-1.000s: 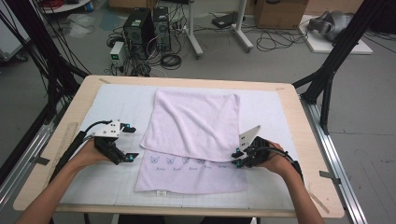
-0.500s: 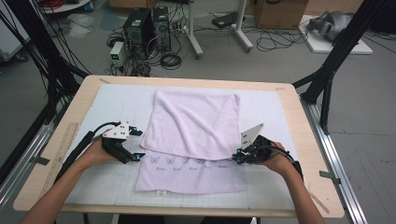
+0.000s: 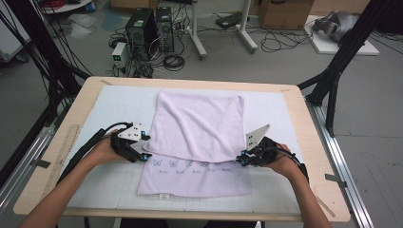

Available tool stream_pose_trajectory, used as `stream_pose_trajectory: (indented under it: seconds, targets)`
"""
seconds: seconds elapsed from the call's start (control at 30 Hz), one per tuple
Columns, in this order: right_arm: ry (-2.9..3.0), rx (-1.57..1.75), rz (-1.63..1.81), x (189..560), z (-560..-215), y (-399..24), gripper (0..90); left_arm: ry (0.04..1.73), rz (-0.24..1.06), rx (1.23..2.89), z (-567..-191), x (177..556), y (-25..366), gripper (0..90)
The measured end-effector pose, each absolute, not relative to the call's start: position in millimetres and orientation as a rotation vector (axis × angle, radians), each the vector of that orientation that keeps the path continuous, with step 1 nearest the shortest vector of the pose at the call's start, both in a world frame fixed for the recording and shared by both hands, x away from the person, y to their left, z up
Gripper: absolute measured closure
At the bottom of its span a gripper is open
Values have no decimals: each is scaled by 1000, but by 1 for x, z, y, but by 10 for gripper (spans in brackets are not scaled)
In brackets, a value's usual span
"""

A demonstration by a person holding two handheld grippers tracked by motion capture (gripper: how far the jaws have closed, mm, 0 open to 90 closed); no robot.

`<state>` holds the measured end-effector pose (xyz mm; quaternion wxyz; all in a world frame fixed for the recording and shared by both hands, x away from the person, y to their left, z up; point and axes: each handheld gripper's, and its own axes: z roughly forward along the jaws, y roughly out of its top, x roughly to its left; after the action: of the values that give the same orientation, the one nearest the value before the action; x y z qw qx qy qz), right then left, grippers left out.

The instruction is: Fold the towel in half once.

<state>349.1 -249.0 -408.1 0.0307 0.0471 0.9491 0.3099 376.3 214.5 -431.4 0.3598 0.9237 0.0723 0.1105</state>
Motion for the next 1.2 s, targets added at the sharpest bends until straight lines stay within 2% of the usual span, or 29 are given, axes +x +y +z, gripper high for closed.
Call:
stream_pose_trajectory:
  seconds: [0.23, 0.63, 1.0, 1.2]
  targets:
    - [2917, 149, 974, 349, -407, -250, 851, 217, 322, 2395, -427, 378, 219, 410]
    - [2920, 156, 976, 350, -408, -250, 851, 218, 279, 2425, -431, 380, 219, 584]
    - [2919, 156, 980, 350, -406, -249, 851, 223, 266, 2434, -429, 380, 220, 861]
    - [2917, 164, 987, 351, -407, -249, 852, 253, 233, 2437, -429, 380, 220, 887]
